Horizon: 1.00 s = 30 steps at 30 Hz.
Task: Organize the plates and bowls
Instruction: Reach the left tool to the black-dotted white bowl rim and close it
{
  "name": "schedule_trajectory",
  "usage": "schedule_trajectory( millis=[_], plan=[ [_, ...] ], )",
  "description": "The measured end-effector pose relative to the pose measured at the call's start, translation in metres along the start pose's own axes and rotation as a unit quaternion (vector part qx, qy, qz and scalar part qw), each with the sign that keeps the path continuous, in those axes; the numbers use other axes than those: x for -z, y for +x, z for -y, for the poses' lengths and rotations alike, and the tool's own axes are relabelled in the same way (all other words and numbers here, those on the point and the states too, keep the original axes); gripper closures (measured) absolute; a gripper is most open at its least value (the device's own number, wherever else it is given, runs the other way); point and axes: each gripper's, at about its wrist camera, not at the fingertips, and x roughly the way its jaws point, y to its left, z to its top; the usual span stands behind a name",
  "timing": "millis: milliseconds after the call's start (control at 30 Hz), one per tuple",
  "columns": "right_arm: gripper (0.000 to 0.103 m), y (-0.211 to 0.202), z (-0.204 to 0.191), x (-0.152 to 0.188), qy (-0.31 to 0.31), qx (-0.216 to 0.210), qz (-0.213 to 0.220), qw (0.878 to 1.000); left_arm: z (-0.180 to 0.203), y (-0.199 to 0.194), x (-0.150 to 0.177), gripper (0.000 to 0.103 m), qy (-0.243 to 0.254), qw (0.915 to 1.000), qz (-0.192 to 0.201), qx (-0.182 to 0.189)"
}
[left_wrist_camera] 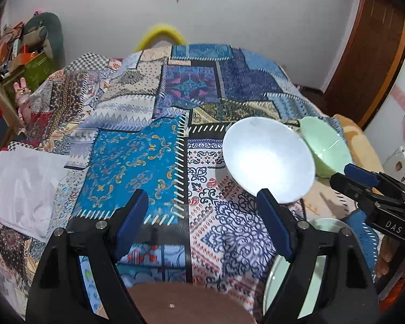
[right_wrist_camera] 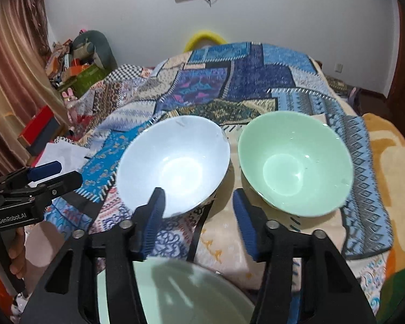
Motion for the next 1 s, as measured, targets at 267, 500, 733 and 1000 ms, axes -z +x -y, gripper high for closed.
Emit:
schedule_trajectory(
  millis=[267,500,733,1000],
  plan=[
    [0.072,0.030,0.006,-0.009,0.006,-0.004,-0.036,0.999,0.000,0.039,-0.012,0.021,-0.004,0.9997,-0.023,0.011],
    [0.072,0.042,0.002,-0.013,-0.014,0.010,-0.050,0.999,0.005,0.056,-0.018,0.021,0.017,0.9996,-0.022,0.007],
    [0.084,0.048,-0.003,-0.016,-0.046,-0.016,-0.048,0.998,0.004,0.075,-0.024,0.021,0.020,0.9992,-0.033,-0.009],
    [0.084,0.051,-0.022,-0.015,-0.080,-0.042,-0.054,0.994,0.003,0.093,-0.020,0.050,0.020,0.9976,-0.065,-0.010]
  ],
)
